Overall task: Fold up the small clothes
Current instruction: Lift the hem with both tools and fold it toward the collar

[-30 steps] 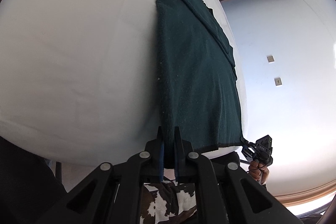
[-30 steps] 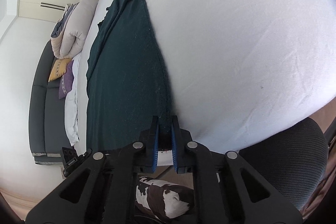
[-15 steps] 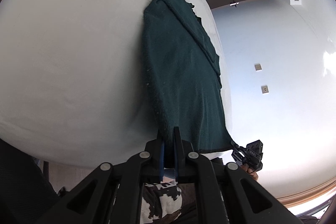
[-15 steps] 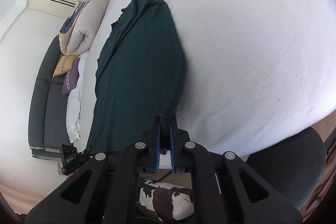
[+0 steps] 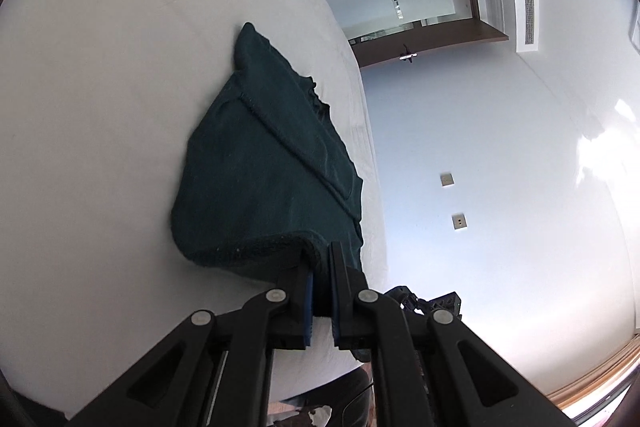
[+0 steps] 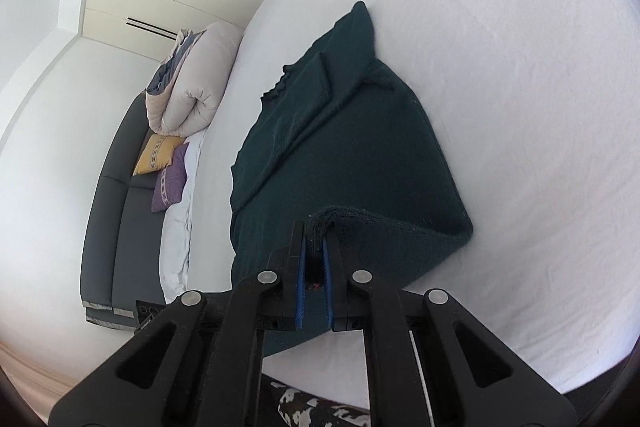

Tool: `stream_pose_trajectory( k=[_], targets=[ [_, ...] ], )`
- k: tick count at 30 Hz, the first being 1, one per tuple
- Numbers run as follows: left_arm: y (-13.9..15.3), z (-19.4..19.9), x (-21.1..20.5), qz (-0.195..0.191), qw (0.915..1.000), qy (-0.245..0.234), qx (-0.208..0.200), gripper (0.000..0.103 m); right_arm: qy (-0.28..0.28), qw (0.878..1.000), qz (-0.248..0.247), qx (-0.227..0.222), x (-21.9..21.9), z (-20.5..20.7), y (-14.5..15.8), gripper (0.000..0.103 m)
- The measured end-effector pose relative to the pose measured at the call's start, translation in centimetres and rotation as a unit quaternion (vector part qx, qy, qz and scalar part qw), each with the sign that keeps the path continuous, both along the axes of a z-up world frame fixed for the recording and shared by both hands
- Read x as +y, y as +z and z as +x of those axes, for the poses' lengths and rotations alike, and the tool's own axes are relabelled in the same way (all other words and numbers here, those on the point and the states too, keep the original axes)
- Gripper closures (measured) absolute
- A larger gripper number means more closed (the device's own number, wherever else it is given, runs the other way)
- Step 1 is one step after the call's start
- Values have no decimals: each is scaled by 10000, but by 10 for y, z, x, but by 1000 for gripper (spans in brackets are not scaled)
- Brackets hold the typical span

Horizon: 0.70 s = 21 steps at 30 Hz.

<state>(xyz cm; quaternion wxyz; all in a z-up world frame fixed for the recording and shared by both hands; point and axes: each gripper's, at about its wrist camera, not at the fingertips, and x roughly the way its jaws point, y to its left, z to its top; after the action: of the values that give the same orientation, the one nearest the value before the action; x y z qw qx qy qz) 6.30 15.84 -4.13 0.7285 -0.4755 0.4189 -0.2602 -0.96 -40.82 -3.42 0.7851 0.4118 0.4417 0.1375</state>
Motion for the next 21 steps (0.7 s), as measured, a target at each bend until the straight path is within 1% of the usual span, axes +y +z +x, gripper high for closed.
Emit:
stream_pose_trajectory(
  k=[7, 13, 16, 19, 21],
  targets=[
    [6, 81, 4, -54, 9994, 328, 18, 97, -341, 9993, -99, -150, -8, 88, 15, 97],
    [7, 147, 3, 86, 9986, 518, 25, 97, -642, 9972, -327, -176, -21, 173, 17, 97],
    [3, 177, 0, 168, 9982, 567, 64, 97, -713, 9965, -422, -106, -23, 212, 13, 97],
    [-2, 205, -4, 299, 9977, 605, 100, 97, -780, 9952, -591, -55, -21, 249, 5, 97],
    [-6, 222, -7, 351, 9975, 596, 128, 97, -828, 9947, -615, 36, -22, 270, -4, 97]
  ],
)
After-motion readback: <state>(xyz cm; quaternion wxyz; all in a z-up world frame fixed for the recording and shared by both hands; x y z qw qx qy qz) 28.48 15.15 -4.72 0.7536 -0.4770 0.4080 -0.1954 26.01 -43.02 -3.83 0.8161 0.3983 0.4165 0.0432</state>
